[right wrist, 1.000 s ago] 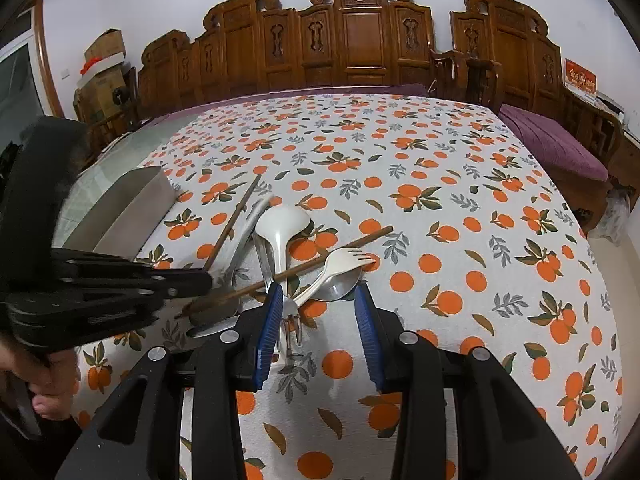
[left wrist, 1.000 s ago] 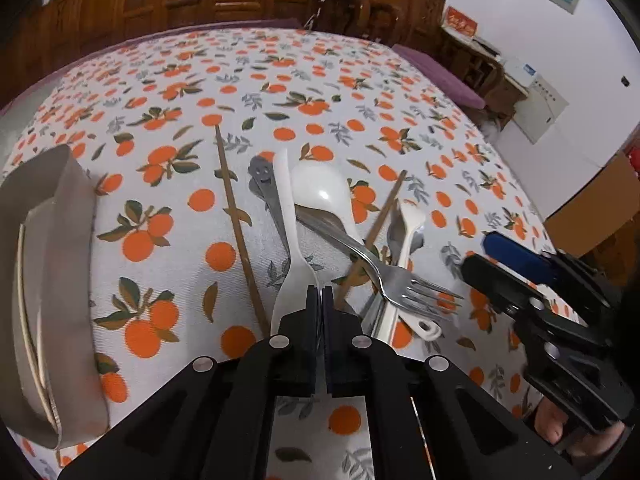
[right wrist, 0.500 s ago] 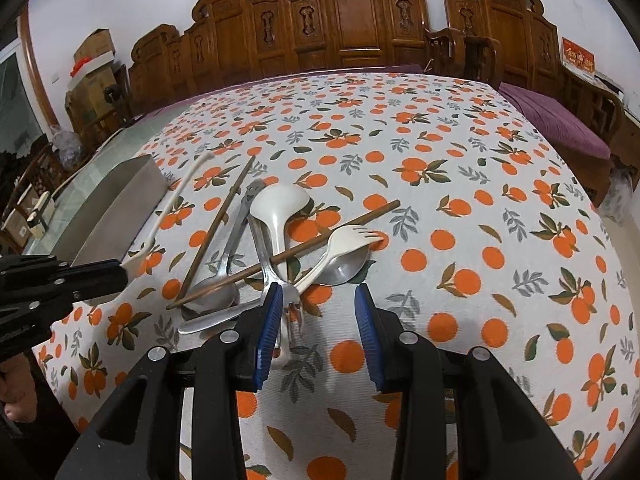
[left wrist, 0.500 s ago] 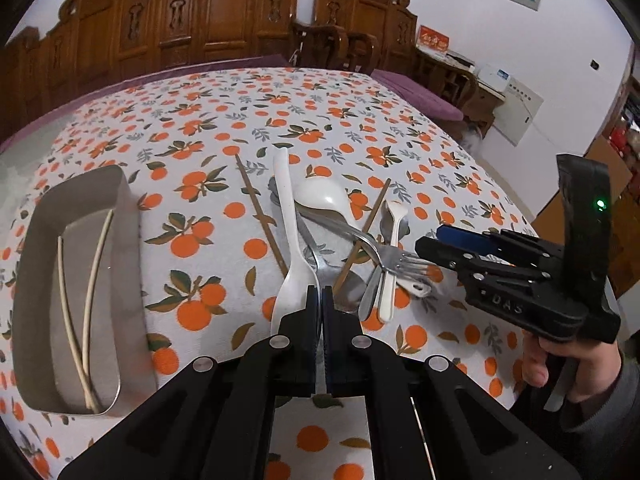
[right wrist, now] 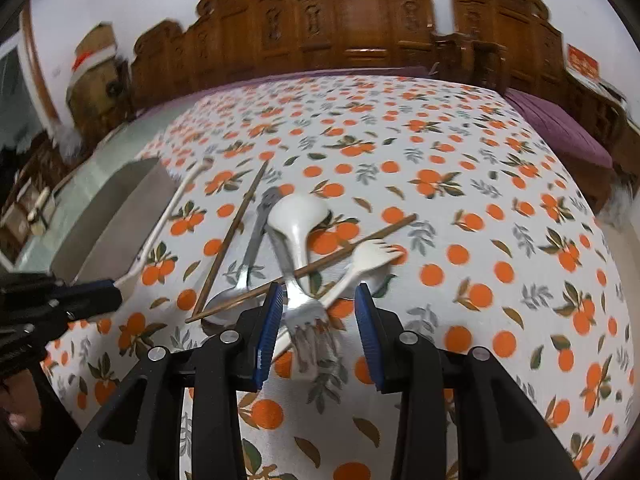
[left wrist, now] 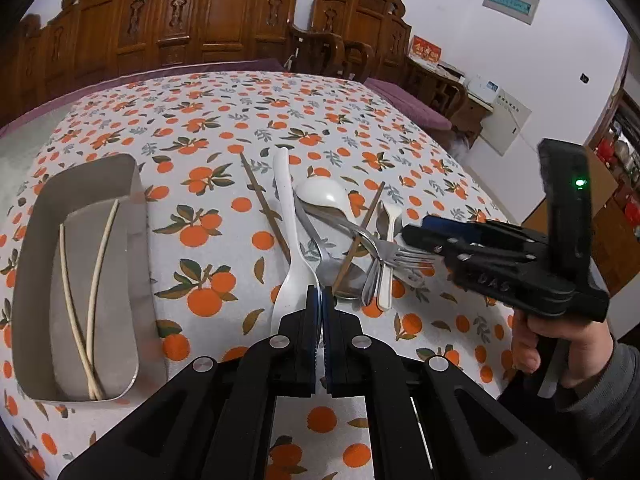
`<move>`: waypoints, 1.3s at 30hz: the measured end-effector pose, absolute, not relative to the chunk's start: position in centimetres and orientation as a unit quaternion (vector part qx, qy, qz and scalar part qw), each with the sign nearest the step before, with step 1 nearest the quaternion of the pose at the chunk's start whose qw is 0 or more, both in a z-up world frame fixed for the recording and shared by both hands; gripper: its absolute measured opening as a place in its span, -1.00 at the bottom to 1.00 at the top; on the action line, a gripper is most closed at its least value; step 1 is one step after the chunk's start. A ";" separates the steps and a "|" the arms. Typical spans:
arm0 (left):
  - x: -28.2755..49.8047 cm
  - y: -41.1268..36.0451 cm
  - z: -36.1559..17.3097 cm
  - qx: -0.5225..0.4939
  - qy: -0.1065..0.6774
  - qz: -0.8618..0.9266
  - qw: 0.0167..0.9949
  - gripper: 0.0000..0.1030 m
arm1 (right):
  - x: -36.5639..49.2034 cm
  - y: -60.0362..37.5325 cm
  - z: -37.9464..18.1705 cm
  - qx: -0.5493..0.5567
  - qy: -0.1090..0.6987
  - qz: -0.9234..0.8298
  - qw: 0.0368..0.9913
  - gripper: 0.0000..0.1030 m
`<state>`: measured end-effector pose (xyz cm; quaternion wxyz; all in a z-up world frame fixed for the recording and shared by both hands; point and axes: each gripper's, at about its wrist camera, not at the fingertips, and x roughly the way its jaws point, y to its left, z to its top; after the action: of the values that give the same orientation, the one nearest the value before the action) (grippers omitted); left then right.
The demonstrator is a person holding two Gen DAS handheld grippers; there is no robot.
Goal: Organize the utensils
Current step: 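Lift the white spoon with the left gripper while the right gripper grasps a metal fork, then carry the white spoon into the tray with the left gripper while the right gripper lifts the metal fork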
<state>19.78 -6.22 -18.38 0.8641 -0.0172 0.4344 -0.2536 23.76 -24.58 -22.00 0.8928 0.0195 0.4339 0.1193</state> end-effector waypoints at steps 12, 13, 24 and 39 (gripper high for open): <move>19.8 -4.8 -17.5 -0.031 0.424 -0.252 0.870 -0.97 | 27.7 -21.1 -24.6 -0.076 0.485 0.132 0.861 -0.65; 19.8 -4.7 -17.4 -0.032 0.423 -0.252 0.870 -0.97 | 27.7 -20.9 -24.7 -0.086 0.485 0.133 0.860 -0.66; 19.6 -4.1 -16.7 -0.037 0.412 -0.251 0.875 -0.97 | 25.5 -19.5 -22.5 -0.103 0.467 0.157 0.864 -0.83; 20.2 -1.3 -15.6 -0.049 0.404 -0.227 0.885 -0.97 | 24.2 -18.9 -22.5 -0.107 0.489 0.173 0.848 -0.83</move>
<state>20.20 -1.35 -15.56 0.8847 -0.0490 0.4045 -0.2266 24.15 -18.87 -22.53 0.8484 -0.1073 0.4887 0.1729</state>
